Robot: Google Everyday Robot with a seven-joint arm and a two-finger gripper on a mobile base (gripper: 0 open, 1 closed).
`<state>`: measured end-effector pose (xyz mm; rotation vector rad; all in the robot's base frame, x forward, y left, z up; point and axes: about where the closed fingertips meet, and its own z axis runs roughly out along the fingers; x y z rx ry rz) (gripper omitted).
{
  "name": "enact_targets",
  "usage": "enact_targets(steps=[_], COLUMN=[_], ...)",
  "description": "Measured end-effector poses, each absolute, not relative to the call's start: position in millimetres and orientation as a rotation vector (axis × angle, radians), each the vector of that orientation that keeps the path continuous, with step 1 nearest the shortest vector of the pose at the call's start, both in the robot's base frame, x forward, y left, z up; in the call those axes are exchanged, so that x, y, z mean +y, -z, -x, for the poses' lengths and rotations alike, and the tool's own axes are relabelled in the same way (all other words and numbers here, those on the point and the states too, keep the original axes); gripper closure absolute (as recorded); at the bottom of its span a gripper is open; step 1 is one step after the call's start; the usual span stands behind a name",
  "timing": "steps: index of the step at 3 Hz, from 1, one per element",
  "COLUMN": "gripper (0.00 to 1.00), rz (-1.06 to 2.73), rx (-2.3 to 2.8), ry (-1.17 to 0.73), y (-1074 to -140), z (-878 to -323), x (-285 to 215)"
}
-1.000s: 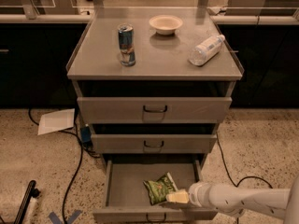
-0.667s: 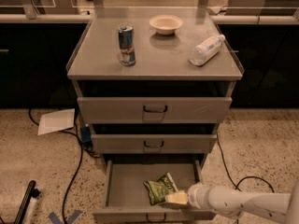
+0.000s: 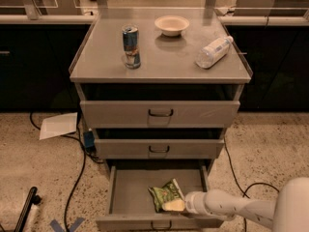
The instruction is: Pick green jalapeno chip bag from bottom drawer and place on counter
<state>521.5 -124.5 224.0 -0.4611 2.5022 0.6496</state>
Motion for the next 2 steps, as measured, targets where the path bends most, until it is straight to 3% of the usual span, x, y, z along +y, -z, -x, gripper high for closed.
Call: enact_targets(steps=[2], gripper=[0.0], rz=[0.517], rx=[2.527], ry=[-0.724], y=[-181], z=[-544], x=[-88])
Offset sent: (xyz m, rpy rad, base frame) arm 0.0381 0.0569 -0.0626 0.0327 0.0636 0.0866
